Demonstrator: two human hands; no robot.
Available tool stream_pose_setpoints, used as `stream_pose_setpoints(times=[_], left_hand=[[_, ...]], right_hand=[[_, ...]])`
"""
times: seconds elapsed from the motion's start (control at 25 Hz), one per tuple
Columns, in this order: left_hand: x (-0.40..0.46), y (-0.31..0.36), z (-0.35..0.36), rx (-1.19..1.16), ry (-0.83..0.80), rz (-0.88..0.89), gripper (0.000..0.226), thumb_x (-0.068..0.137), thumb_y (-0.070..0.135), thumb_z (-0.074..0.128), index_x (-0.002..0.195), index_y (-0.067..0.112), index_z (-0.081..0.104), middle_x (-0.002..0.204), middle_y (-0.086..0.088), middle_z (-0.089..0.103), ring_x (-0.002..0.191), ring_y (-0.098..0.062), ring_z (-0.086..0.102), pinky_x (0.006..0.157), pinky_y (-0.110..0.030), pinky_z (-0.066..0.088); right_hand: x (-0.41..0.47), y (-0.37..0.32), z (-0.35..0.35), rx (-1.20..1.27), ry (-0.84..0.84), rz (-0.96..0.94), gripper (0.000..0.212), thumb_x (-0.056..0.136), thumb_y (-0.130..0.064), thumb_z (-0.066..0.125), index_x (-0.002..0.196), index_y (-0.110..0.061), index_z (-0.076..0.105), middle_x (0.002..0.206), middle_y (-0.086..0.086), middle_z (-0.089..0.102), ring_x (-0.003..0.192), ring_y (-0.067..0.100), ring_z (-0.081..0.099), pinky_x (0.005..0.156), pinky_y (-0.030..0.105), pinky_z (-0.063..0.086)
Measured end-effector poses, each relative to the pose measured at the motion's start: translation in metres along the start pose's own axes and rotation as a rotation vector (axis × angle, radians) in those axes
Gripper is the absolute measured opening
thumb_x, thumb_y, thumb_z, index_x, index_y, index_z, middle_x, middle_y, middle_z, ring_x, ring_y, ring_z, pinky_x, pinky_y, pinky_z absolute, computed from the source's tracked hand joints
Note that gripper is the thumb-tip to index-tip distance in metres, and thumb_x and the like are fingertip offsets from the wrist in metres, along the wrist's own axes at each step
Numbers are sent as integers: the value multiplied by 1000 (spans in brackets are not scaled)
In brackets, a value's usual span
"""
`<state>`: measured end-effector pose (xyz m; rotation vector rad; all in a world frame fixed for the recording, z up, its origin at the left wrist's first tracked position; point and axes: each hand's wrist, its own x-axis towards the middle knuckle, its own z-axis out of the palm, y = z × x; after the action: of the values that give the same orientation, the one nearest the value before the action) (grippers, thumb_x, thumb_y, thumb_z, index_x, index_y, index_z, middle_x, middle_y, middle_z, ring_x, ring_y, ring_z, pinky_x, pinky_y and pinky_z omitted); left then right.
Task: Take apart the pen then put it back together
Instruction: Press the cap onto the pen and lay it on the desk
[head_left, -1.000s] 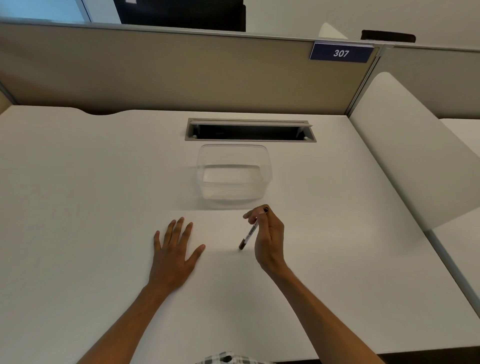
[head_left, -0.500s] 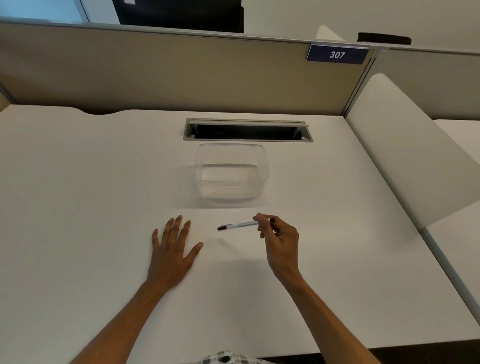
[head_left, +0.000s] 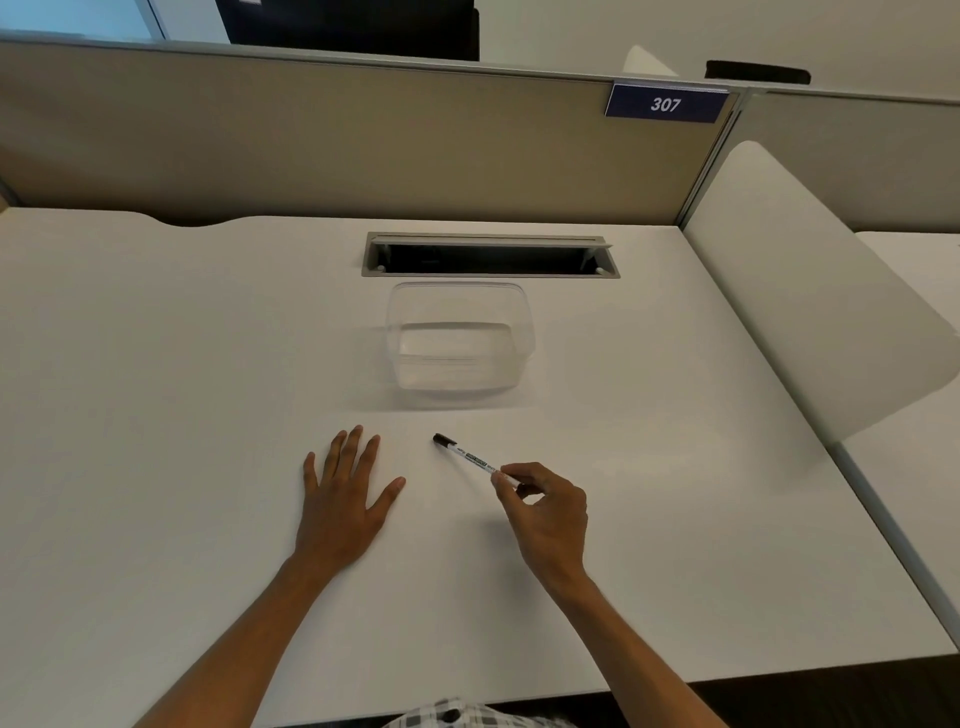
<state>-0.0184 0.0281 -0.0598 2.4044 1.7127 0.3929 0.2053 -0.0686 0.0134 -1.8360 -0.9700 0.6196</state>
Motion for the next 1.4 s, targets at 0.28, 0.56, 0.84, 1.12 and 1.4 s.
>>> stream_pose_setpoints(times=[0.28,0.56,0.84,1.12,1.4], left_hand=[[0,0,1,1,4,5,74,89,67,19,144,20,35,154,-6,29,143,-22,20,113,-54,12],[0,0,1,-11,6,6,75,88,68,18,144,20,34,155,-6,28,144,-22,19,114,-53,10],[1,0,0,-8,5,4,76,88,68,18,143,19,35,154,-7,30,143,-24,22,113,-55,13],[0,0,1,-1,4,4,76,88,69,17,144,20,34,154,-7,29,143,-23,21,114,-54,12],[0,0,0,-2,-5,2,76,88,69,15,144,20,33,155,-6,28,143,-23,20,114,-54,11]], right_hand=[[-2,9,8,-198,-113,109,14,77,-40,72,84,-28,76,78,-13,76,75,2,69,75,30,56],[-7,6,15,-530,-143,55,21,81,-46,61,89,-30,72,85,-11,73,83,12,67,72,27,50],[-9,11,25,-537,-165,15,21,79,-44,62,83,-25,71,99,-13,59,88,11,61,69,29,45],[1,10,32,-546,-211,-30,30,74,-53,63,88,-26,67,98,-14,56,83,10,57,66,27,40],[17,2,44,-617,-226,-46,29,83,-46,58,75,-19,62,88,-7,55,75,17,54,64,31,42]])
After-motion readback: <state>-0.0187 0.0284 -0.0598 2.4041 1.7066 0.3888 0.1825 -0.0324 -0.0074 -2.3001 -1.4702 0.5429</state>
